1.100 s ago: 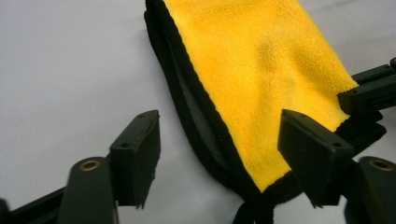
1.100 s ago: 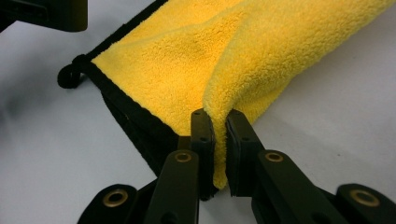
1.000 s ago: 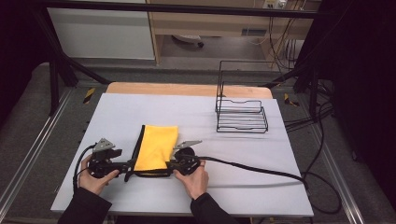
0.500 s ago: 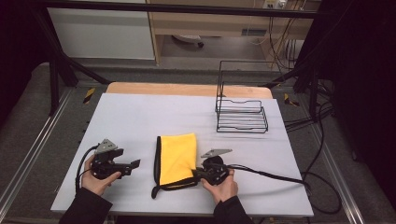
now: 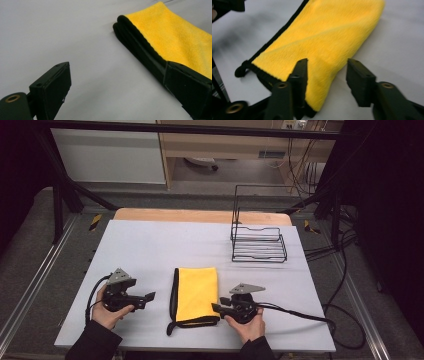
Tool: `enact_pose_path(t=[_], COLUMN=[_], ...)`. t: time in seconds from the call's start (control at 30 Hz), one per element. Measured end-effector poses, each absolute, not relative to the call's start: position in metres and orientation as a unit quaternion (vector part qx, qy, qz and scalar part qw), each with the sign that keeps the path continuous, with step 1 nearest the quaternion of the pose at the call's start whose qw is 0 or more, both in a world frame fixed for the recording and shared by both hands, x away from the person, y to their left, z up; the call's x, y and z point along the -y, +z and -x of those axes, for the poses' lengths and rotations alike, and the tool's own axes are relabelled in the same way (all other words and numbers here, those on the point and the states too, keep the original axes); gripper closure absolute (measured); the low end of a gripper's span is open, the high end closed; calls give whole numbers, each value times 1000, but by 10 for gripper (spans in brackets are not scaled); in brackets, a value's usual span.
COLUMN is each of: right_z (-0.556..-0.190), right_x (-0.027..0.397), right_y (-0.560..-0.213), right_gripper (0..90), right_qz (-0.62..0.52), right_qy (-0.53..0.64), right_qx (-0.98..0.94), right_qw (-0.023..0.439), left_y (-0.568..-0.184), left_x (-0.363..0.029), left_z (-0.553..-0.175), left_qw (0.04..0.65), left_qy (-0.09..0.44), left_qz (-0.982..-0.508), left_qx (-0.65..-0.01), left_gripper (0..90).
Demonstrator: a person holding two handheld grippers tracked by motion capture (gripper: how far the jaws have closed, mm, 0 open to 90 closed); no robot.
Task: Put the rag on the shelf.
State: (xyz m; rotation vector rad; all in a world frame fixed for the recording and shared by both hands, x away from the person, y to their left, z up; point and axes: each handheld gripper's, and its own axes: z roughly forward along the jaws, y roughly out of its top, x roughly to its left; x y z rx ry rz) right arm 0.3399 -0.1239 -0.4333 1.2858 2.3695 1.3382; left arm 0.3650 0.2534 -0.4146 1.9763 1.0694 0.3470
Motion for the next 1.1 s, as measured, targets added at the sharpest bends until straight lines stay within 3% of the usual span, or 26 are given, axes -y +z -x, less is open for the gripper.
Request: enact_pose_path(t=[0.23,0.37,0.7,0.9,1.1], right_z=[-359,-367,-371,-370,-370], right_x=[147,156,174,171,172], right_y=[-422,-418,-419,-423,-423], right_gripper=[213,130,48,46,42], right_qz=[-389,-383,-381,-380,-378], right_qy=[473,480,475,461,456], right_qx=[-786,-784,-786,-796,-799], right_qw=[90,90,105,100,105], left_y=[-412,-410,-408,-413,-417], left_x=[-236,-224,-206,-195,-186], left_z=[-373,-380,-413,-435,-450], left_qw=[410,402,406,392,382], left_qy=[136,133,135,137,136], left_qz=[-798,-803,-791,-788,-788], left_qx=[-421,-420,-438,-455,-464], left_gripper=[69,83,180,236,364])
